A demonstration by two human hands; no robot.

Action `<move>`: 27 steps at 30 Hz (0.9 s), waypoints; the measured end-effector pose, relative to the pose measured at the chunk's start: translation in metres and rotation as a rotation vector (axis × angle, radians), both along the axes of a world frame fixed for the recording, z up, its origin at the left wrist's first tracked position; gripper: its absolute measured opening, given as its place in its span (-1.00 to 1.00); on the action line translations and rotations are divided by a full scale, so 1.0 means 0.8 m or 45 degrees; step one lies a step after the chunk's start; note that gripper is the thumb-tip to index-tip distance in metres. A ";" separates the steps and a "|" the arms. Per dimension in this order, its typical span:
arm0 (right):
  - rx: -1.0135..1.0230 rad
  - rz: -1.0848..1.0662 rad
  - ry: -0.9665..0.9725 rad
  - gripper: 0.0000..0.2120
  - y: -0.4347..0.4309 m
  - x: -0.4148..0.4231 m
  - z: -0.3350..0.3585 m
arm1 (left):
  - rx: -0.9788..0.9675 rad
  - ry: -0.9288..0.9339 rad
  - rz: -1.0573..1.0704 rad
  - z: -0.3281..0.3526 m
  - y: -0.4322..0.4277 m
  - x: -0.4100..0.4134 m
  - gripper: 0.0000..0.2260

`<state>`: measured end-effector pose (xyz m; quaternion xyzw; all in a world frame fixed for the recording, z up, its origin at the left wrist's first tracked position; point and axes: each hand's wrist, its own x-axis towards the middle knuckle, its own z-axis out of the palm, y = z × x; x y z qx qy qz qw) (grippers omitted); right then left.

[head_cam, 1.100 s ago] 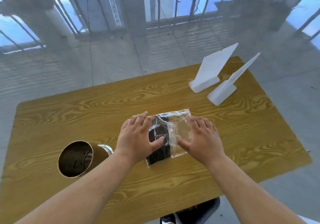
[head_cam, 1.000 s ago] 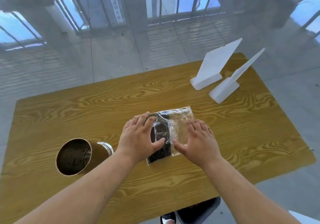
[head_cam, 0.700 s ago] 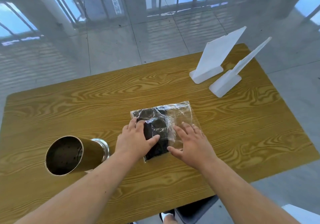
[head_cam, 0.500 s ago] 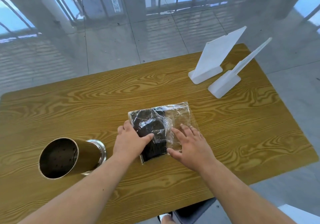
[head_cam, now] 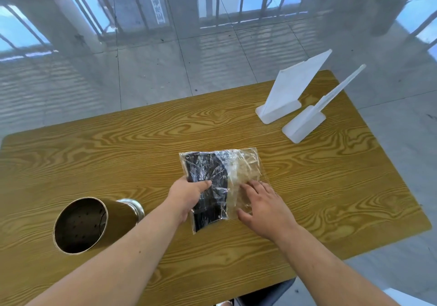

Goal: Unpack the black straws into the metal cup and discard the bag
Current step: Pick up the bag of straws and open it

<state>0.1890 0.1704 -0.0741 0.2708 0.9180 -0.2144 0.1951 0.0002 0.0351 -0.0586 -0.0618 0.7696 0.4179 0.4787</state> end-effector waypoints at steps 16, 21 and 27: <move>-0.776 -1.085 0.415 0.37 -0.010 -0.081 0.115 | 0.475 -0.001 0.255 0.139 -0.008 -0.050 -0.62; -1.683 -1.300 0.650 0.02 -0.026 -0.129 0.178 | 0.587 0.039 0.378 0.189 -0.024 -0.064 -0.53; -2.104 -0.956 0.869 -0.62 -0.046 -0.170 0.253 | 0.695 0.081 0.536 0.238 -0.049 -0.082 -0.77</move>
